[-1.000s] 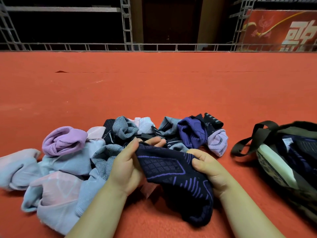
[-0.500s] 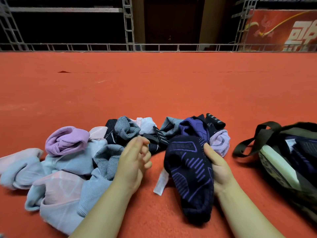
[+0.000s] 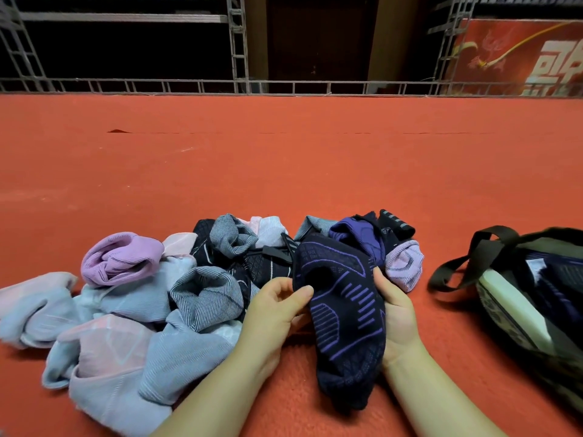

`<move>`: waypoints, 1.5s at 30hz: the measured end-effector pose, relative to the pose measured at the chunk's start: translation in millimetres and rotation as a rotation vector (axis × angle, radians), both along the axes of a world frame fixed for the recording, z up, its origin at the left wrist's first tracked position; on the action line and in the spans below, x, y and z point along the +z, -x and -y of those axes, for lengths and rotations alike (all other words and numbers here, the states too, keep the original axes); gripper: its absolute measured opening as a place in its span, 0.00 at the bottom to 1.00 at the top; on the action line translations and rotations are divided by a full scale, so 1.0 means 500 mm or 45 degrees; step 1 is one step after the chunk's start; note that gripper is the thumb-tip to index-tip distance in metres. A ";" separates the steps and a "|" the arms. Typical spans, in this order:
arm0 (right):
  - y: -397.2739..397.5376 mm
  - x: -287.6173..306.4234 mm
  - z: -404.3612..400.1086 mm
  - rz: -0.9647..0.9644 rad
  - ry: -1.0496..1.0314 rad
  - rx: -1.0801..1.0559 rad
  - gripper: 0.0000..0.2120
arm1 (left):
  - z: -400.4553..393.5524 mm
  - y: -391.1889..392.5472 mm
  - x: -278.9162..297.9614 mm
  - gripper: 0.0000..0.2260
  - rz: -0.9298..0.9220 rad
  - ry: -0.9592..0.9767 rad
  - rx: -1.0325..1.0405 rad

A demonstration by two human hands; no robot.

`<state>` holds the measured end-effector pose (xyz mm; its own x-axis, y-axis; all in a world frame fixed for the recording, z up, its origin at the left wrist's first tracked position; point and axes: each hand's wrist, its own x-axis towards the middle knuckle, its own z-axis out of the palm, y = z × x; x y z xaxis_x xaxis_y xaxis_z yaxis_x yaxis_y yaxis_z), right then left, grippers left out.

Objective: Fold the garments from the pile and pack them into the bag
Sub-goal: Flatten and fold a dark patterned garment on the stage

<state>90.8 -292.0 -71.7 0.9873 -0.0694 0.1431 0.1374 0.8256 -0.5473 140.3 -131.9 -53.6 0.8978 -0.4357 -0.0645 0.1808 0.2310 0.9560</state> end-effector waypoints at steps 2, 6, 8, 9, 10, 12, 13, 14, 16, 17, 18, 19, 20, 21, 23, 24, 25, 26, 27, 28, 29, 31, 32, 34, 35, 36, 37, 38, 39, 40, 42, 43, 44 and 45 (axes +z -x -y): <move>-0.002 0.007 -0.019 0.002 -0.056 0.133 0.23 | -0.001 -0.002 0.011 0.07 -0.068 0.150 -0.019; 0.001 0.024 -0.012 -0.072 0.000 -0.084 0.33 | -0.019 -0.024 0.026 0.03 -0.171 0.504 0.046; -0.005 0.019 -0.006 -0.147 0.112 -0.111 0.40 | -0.025 -0.032 0.029 0.05 -0.174 0.576 0.096; -0.005 0.017 -0.003 -0.177 0.177 -0.096 0.41 | -0.027 -0.035 0.031 0.07 -0.167 0.591 0.128; -0.001 0.019 -0.002 -0.191 0.261 -0.069 0.39 | -0.029 -0.039 0.032 0.08 -0.149 0.602 0.167; 0.011 0.021 0.004 -0.140 0.424 0.037 0.32 | -0.034 -0.044 0.038 0.09 -0.079 0.592 0.232; 0.018 0.025 0.005 -0.098 0.511 0.121 0.30 | -0.038 -0.047 0.040 0.09 -0.035 0.567 0.248; 0.024 0.029 0.005 -0.065 0.596 0.217 0.28 | -0.041 -0.048 0.042 0.09 0.010 0.540 0.258; 0.030 0.022 0.008 -0.049 0.741 0.366 0.27 | -0.049 -0.048 0.051 0.12 0.103 0.492 0.274; 0.031 0.020 0.005 -0.082 0.795 0.381 0.28 | -0.055 -0.046 0.055 0.13 0.155 0.467 0.287; 0.034 0.020 0.002 -0.126 0.830 0.359 0.29 | -0.063 -0.047 0.058 0.15 0.210 0.437 0.311; 0.036 0.017 -0.001 -0.156 0.842 0.324 0.30 | -0.070 -0.048 0.063 0.17 0.259 0.405 0.351; 0.042 0.018 -0.005 -0.174 0.841 0.283 0.31 | -0.077 -0.048 0.067 0.19 0.287 0.380 0.397; 0.048 0.022 -0.012 -0.192 0.833 0.230 0.32 | -0.083 -0.050 0.068 0.20 0.302 0.347 0.435; 0.060 0.027 -0.025 -0.241 0.776 0.090 0.29 | -0.088 -0.051 0.066 0.14 0.339 0.202 0.449; 0.067 0.032 -0.033 -0.267 0.738 -0.003 0.25 | -0.090 -0.047 0.062 0.09 0.355 0.109 0.419; 0.075 0.037 -0.042 -0.293 0.695 -0.108 0.20 | -0.091 -0.039 0.058 0.04 0.383 0.023 0.381; 0.082 0.038 -0.050 -0.320 0.639 -0.209 0.17 | -0.092 -0.030 0.050 0.03 0.415 -0.063 0.360; 0.090 0.036 -0.058 -0.354 0.572 -0.297 0.15 | -0.096 -0.016 0.038 0.06 0.439 -0.142 0.347; 0.099 0.032 -0.066 -0.396 0.516 -0.368 0.14 | -0.103 0.002 0.027 0.07 0.426 -0.203 0.322; 0.112 0.025 -0.075 -0.454 0.476 -0.434 0.14 | -0.111 0.030 0.018 0.06 0.368 -0.256 0.265; 0.134 0.007 -0.086 -0.598 0.417 -0.531 0.15 | -0.120 0.080 -0.004 0.01 0.250 -0.447 0.088; 0.150 0.001 -0.090 -0.650 0.401 -0.544 0.16 | -0.125 0.104 -0.010 0.05 0.249 -0.590 0.010; 0.179 0.005 -0.100 -0.715 0.518 -0.484 0.20 | -0.127 0.131 -0.012 0.10 0.269 -0.769 -0.084; 0.191 0.009 -0.106 -0.722 0.654 -0.443 0.20 | -0.127 0.141 -0.008 0.11 0.279 -0.837 -0.142; 0.203 0.014 -0.114 -0.711 0.794 -0.417 0.19 | -0.127 0.147 -0.005 0.12 0.294 -0.899 -0.208; 0.211 0.016 -0.122 -0.688 0.907 -0.406 0.17 | -0.128 0.153 -0.007 0.13 0.308 -0.920 -0.261; 0.218 0.016 -0.130 -0.663 0.969 -0.412 0.14 | -0.130 0.164 -0.004 0.16 0.321 -0.916 -0.309; 0.224 0.013 -0.137 -0.636 0.971 -0.439 0.13 | -0.133 0.175 -0.005 0.20 0.350 -0.913 -0.350; 0.229 0.013 -0.145 -0.619 0.897 -0.479 0.12 | -0.136 0.187 -0.008 0.24 0.386 -0.907 -0.366; 0.237 0.019 -0.161 -0.617 0.666 -0.560 0.13 | -0.142 0.208 -0.013 0.24 0.439 -0.824 -0.318; 0.238 0.020 -0.168 -0.634 0.598 -0.598 0.13 | -0.144 0.217 -0.013 0.21 0.462 -0.735 -0.291; 0.239 0.021 -0.175 -0.661 0.570 -0.638 0.13 | -0.145 0.228 -0.008 0.17 0.471 -0.619 -0.273; 0.239 0.020 -0.182 -0.688 0.565 -0.684 0.12 | -0.145 0.237 -0.006 0.13 0.468 -0.494 -0.251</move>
